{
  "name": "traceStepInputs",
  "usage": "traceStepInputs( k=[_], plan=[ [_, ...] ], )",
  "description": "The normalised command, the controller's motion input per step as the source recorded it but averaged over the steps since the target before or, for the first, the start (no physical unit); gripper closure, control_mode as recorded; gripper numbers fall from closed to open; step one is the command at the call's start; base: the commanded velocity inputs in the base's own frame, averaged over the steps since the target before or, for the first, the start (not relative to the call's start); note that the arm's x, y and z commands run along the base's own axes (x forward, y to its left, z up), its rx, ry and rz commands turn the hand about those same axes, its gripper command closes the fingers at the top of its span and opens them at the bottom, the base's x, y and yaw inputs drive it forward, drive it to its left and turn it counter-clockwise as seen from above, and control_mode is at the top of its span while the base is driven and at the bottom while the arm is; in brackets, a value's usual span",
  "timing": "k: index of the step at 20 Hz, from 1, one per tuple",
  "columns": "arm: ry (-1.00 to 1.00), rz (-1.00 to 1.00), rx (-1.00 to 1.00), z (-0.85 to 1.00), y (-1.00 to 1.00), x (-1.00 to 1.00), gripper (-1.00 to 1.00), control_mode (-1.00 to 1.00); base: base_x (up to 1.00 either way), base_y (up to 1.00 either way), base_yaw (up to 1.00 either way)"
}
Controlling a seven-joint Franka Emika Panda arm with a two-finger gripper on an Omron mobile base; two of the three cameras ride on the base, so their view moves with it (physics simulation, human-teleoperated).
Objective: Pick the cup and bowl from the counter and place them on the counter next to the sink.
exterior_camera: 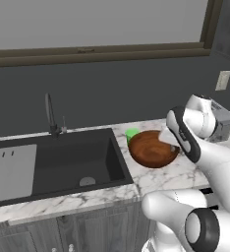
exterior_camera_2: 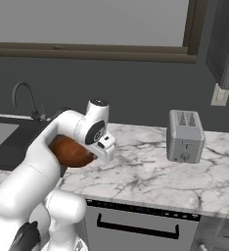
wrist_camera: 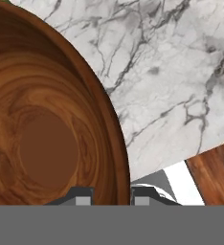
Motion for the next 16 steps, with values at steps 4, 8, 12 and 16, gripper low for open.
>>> traceStepInputs(
  k=[4,8,12,16],
  plan=[
    [0.00,-0.20,0.00,-0.31,0.00,-0.15,1.00,-1.00,0.00,0.00,0.00],
    [-0.01,-0.27,0.03,-0.18,-0.07,-0.13,1.00,-1.00,0.00,0.00,0.00],
    [-0.01,-0.23,0.03,-0.12,-0.05,-0.02,1.00,-1.00,0.00,0.00,0.00],
    [0.00,-0.11,0.00,-0.13,0.00,0.00,1.00,-1.00,0.00,0.00,0.00]
  ],
)
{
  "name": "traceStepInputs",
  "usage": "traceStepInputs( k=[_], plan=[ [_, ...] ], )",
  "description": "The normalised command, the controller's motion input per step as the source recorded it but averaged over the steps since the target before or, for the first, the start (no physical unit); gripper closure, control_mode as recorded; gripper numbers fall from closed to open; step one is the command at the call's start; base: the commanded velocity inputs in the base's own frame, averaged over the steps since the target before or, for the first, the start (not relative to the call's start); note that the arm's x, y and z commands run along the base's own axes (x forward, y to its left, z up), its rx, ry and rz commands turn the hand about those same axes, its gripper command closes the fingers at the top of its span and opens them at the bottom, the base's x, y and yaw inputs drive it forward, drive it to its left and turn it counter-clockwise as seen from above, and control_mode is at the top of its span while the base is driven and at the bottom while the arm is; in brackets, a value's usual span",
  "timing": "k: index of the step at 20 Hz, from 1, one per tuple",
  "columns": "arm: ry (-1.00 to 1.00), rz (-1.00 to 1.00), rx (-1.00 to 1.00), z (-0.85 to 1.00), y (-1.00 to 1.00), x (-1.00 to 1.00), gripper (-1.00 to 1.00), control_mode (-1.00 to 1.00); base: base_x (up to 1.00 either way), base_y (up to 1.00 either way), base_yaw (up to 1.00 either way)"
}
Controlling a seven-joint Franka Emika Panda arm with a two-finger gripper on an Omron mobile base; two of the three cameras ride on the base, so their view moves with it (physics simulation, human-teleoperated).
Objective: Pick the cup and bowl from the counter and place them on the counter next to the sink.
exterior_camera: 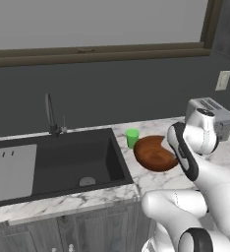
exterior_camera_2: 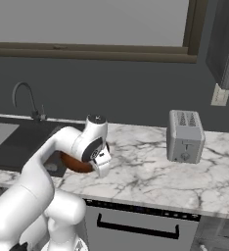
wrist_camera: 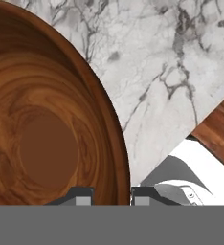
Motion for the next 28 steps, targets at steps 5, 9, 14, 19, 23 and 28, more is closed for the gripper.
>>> traceStepInputs(
  k=[5,9,14,19,23,28],
  plan=[
    [0.00,0.01,0.00,-0.03,0.00,0.00,1.00,-1.00,0.00,0.00,0.00],
    [0.00,0.09,0.00,-0.05,0.00,0.01,1.00,-1.00,0.00,0.00,0.00],
    [0.01,0.05,0.00,-0.14,0.00,0.12,1.00,-1.00,0.00,0.00,0.00],
    [0.03,0.01,0.00,-0.20,0.00,0.30,1.00,-1.00,0.00,0.00,0.00],
    [0.03,0.00,0.00,-0.19,0.00,0.35,1.00,-1.00,0.00,0.00,0.00],
    [0.04,0.00,0.00,-0.22,0.00,0.22,1.00,-1.00,0.00,0.00,0.00]
  ],
)
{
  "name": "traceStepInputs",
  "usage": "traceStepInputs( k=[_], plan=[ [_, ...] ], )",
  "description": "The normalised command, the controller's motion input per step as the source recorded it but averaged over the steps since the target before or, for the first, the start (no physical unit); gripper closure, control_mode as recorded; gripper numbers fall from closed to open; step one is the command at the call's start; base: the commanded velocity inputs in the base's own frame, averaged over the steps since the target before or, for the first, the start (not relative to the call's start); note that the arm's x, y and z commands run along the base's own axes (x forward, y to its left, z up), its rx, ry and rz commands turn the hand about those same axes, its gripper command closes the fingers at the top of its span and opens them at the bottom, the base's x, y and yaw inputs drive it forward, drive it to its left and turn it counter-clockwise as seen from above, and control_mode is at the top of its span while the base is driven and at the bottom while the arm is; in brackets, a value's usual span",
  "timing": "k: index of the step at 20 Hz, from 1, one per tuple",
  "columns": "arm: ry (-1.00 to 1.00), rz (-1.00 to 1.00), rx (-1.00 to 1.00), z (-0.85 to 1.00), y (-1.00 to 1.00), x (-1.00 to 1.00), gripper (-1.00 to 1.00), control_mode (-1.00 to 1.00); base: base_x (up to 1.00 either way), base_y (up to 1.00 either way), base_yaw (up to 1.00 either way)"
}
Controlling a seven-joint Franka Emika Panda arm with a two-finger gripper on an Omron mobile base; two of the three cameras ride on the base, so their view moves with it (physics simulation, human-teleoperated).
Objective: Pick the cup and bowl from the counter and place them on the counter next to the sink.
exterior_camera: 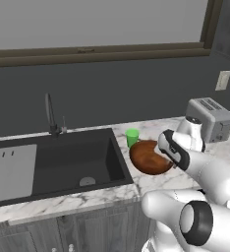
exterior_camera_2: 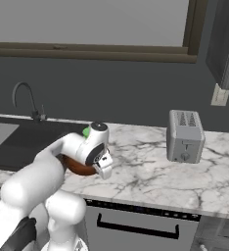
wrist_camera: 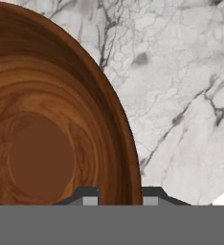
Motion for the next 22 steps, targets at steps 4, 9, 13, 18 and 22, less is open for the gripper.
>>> traceStepInputs(
  k=[4,9,13,18,22],
  plan=[
    [0.03,0.00,0.00,-0.20,0.00,0.08,1.00,-1.00,0.00,0.00,0.00],
    [0.00,0.00,0.00,-0.05,0.00,0.00,1.00,-1.00,0.00,0.00,0.00],
    [0.00,0.00,0.00,0.00,0.00,0.00,1.00,-1.00,0.00,0.00,0.00],
    [0.00,0.00,0.00,0.00,0.00,0.00,-1.00,-1.00,0.00,0.00,0.00],
    [0.00,0.00,0.00,0.00,0.00,-0.01,-1.00,-1.00,0.00,0.00,0.00]
  ],
)
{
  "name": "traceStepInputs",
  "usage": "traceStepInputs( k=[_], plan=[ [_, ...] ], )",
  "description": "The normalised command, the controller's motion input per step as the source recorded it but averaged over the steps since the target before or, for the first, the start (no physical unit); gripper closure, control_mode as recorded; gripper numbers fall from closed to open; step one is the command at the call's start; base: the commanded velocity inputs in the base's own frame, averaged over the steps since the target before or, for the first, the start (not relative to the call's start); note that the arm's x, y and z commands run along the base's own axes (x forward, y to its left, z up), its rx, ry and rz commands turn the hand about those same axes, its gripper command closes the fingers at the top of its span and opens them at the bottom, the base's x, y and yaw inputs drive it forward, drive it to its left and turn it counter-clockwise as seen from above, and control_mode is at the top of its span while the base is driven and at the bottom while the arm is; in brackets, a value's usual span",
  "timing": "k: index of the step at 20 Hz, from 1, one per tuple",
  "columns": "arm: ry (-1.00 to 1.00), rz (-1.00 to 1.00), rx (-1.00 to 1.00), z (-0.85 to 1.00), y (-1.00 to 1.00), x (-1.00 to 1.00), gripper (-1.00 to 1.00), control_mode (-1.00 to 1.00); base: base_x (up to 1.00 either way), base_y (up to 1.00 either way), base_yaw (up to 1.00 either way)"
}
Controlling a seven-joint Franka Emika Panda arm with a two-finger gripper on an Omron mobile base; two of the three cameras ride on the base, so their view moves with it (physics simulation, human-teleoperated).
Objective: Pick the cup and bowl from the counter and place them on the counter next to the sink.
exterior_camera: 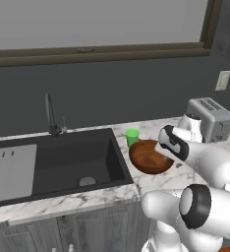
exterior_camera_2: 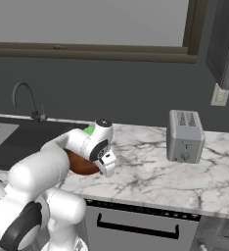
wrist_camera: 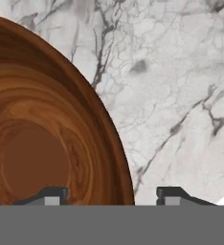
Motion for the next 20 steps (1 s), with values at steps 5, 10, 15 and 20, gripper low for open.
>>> traceStepInputs(
  k=[5,10,15,20],
  plan=[
    [0.00,0.00,0.00,0.02,0.00,-0.09,-1.00,-1.00,0.00,0.00,0.00],
    [-0.13,0.00,0.00,0.41,-0.01,-0.33,-1.00,-1.00,0.00,0.00,0.00],
    [-0.17,0.03,0.00,0.61,0.00,-0.62,-1.00,-1.00,0.00,0.00,0.00],
    [-0.16,0.13,-0.01,0.43,0.03,-0.84,-1.00,-1.00,0.00,0.00,0.00]
  ],
)
